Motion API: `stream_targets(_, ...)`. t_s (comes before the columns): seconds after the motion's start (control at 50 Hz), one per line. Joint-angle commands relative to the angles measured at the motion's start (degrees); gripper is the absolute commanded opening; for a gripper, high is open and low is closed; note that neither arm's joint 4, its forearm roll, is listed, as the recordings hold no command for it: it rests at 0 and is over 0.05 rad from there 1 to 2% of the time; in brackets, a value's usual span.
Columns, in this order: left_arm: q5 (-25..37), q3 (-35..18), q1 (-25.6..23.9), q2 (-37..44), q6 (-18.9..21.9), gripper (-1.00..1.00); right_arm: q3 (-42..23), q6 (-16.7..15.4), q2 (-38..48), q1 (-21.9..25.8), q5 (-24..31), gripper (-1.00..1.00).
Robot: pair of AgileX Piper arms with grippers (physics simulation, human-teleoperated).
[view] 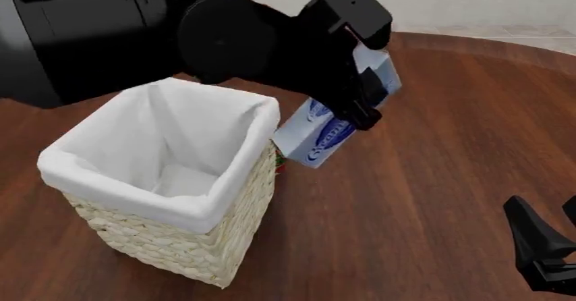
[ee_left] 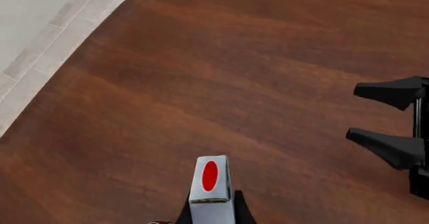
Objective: Pick up the cream cheese box, and put it in the basket.
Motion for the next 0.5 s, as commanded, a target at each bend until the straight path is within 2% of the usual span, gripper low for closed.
stream_targets(0.02, -7.3, -0.5, 8.1, -6.7, -1.2, -1.00, 0.0, -0.6, 0.0, 0.1, 0.2, 1.00)
stream_targets(0.1, -9.9, -0.3, 11.3, -8.7, -3.5, -1.00, 0.0, -0.6, 0.0, 0.1, 0.2, 1.00)
stream_targets(0.14, -11.6, 0.1, 12.9, -10.0, -3.2, -1.00, 0.0, -0.8, 0.0, 0.0, 0.2, 1.00)
stream_targets(0.18, -12.7, 0.1, 14.7, -11.5, -5.0, -1.00, 0.0, -0.9, 0.0, 0.1, 0.4, 1.00)
stream_targets(0.22, -14.0, 0.8, 15.5, -12.9, -4.8, -1.00, 0.0, -1.0, 0.0, 0.2, 0.4, 1.00)
stream_targets(0.24, -16.2, 2.1, 18.3, -14.6, -5.1, -1.00, 0.0, -1.5, 0.0, 0.4, 0.4, 1.00)
stream_targets(0.38, -20.9, 6.4, 22.7, -17.9, -7.6, -1.00, 0.0, -1.6, 0.0, 0.3, 0.4, 1.00)
stream_targets(0.4, -22.5, 8.4, 23.2, -19.5, -8.2, -1.00, 0.0, -1.8, 0.0, 0.4, 0.5, 1.00)
stream_targets(0.5, -26.1, 12.3, 27.1, -21.8, -7.9, -1.00, 0.0, -1.9, 0.0, 0.4, 0.6, 1.00)
